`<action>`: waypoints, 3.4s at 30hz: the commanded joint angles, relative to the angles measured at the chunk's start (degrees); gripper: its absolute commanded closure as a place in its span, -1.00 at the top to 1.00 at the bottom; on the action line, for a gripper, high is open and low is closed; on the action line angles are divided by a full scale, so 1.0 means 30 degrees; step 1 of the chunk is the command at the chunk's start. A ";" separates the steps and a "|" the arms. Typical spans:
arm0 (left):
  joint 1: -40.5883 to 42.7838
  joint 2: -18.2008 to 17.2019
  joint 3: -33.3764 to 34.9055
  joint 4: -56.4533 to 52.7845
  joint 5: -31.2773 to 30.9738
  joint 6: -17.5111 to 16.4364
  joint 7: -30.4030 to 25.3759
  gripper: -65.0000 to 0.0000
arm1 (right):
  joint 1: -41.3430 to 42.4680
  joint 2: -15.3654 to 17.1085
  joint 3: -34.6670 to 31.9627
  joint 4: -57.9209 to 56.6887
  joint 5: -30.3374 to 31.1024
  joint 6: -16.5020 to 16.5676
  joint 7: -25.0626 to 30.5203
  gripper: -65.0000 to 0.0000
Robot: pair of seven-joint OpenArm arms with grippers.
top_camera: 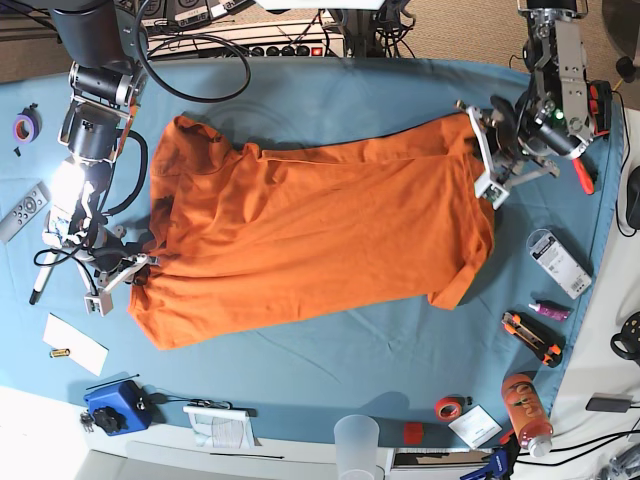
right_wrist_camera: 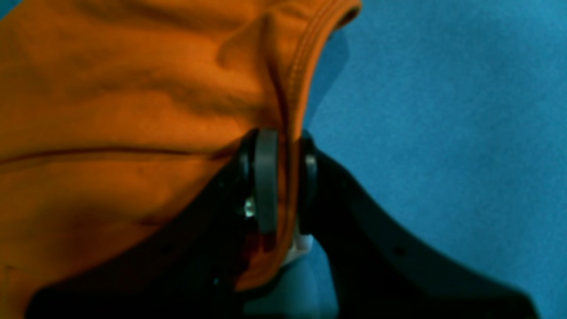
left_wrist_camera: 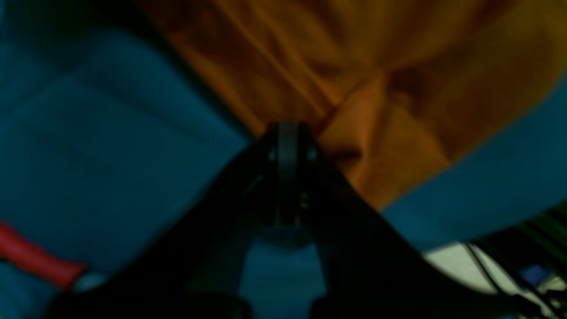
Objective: Layout the t-shirt on the table in an organized manner, then fold the t-shirt properly
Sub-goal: 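Drag the pinched hem with the left gripper away from the right gripper, then regrasp the shirt corner with the left gripper near the sleeve, then pull the held corner with the left gripper to straighten the shirt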
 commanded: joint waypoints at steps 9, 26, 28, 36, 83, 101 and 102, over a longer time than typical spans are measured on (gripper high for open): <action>0.1945 -0.0095 0.0000 0.2200 -0.0984 0.0466 0.1362 -1.00 | 0.0386 0.0226 0.0022 0.0146 0.0627 0.0044 -0.0073 -0.75; 0.0058 -0.0087 0.0015 0.5049 0.3315 0.1960 -1.0222 -0.34 | 0.0379 0.0240 0.0022 0.0146 0.0605 0.0044 -0.0954 -0.75; -0.0962 -0.0087 0.0022 0.3424 0.3140 0.3191 -1.0608 -0.25 | 0.0379 0.0240 0.0022 0.0146 0.0605 0.0036 -0.0969 -0.75; -0.6375 -0.0087 0.0022 -0.3585 0.0452 0.3891 -0.7169 -0.25 | 0.0379 0.0226 0.0022 0.0146 0.0612 0.0036 -0.0969 -0.75; -1.1540 0.0007 0.4058 -1.0717 -0.0240 0.4146 -0.4189 -1.00 | 0.0379 0.0233 0.0022 0.0146 0.0539 0.0036 -0.1370 -0.75; -1.7784 -0.1224 0.4007 -1.0717 0.3140 0.5901 -0.3912 -1.00 | 0.0372 0.0328 0.0036 0.0146 0.0248 -0.0189 -0.1260 -0.75; -1.7682 -0.1537 0.4007 -1.0754 0.3636 0.6353 -0.3927 -1.00 | 0.0379 0.0342 0.0036 0.0146 0.0226 -0.0415 -0.1260 -0.75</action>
